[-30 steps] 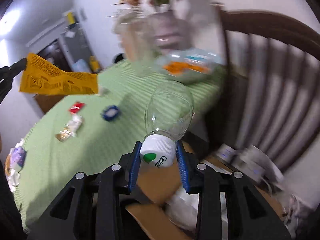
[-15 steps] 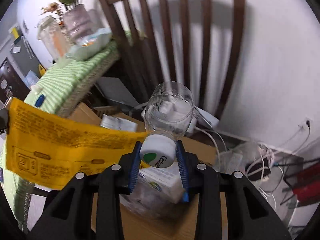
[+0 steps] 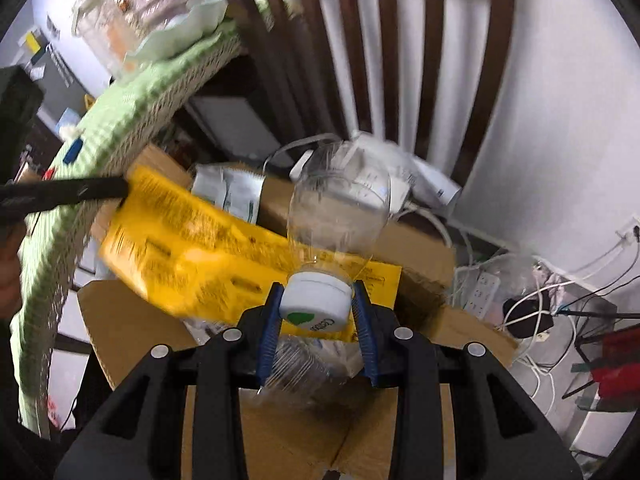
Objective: Collect trash
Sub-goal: 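Carry yellow wrapper and plastic bottle to the cardboard box and release both, then grasp the gold wrapper with the left tool while the right tool grasps the white tissue, then carry gold wrapper and white tissue to the cardboard box and release both, then grasp the red snack packet with the left tool while the right tool grasps the clear plastic bag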
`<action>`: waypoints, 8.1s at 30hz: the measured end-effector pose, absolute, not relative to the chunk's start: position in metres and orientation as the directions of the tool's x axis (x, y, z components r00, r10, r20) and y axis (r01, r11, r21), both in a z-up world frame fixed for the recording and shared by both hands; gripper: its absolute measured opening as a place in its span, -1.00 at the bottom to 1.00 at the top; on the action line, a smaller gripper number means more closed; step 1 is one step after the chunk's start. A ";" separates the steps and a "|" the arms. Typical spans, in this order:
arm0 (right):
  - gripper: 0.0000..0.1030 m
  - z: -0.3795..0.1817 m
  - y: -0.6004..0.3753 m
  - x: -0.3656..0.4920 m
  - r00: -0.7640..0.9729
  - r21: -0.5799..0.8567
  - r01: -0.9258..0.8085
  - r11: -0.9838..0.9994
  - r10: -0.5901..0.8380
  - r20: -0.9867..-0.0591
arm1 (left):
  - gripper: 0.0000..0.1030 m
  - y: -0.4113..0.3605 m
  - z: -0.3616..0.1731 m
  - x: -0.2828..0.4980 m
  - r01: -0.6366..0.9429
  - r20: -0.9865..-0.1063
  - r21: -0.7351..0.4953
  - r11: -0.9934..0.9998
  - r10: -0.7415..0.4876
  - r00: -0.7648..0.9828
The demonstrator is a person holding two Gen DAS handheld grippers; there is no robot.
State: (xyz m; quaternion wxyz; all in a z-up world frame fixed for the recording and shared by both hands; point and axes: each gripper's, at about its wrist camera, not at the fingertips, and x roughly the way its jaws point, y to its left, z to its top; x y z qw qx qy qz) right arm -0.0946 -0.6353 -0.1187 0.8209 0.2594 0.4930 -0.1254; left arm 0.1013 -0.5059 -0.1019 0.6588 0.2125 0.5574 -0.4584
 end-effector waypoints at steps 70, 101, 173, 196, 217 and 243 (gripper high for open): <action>0.33 0.003 -0.452 0.080 0.699 0.084 0.138 0.987 -0.037 -0.714 | 0.50 -0.140 0.049 0.253 0.264 -0.711 -0.055 0.963 -0.223 0.667; -0.82 -0.011 -0.287 0.267 0.616 0.250 -0.116 0.961 0.267 -0.741 | -1.00 -0.081 0.006 0.274 0.107 -0.736 -0.256 0.961 -0.265 0.623; -0.74 -0.105 -0.582 -0.048 0.464 0.196 0.365 0.910 0.005 -0.886 | -1.00 -0.471 -0.125 0.071 0.828 -0.911 -0.108 0.551 -0.388 0.139; -0.22 -0.053 -0.568 -0.013 0.549 0.120 0.362 0.924 -0.107 -0.829 | 0.09 -0.420 -0.009 0.073 0.850 -0.746 -0.100 0.517 -0.604 0.280; -0.01 0.032 -0.460 0.114 0.757 0.055 0.128 0.990 -0.062 -0.650 | 0.33 -0.176 0.040 0.290 0.179 -0.708 -0.224 0.958 -0.286 0.646; 0.07 0.032 -0.319 0.361 0.756 0.172 -0.114 0.978 0.198 -0.624 | 0.52 -0.060 -0.014 0.369 -0.096 -0.765 -0.314 0.944 -0.192 0.615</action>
